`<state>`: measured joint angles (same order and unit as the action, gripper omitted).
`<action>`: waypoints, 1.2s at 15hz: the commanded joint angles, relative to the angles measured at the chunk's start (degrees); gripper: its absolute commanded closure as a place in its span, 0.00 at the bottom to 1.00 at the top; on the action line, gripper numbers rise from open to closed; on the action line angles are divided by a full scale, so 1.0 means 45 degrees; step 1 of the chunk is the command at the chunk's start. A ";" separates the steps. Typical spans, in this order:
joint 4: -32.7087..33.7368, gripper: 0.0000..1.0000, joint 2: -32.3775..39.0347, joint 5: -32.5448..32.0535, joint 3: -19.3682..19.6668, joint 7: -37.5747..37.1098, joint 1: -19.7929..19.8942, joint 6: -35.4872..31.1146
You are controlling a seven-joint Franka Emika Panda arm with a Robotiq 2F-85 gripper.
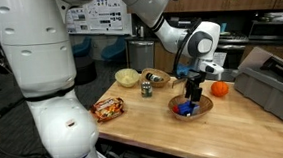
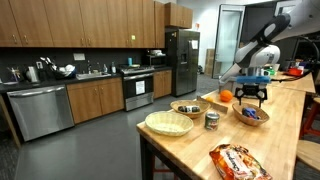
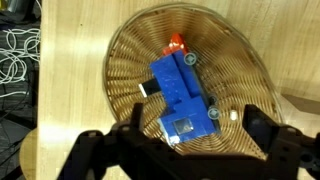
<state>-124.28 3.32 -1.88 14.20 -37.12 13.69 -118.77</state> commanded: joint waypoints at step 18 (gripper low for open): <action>-0.1266 0.00 0.0535 0.1838 0.0315 0.1051 0.0143 -0.2285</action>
<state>-128.60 5.80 4.78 15.80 -33.96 14.57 -127.00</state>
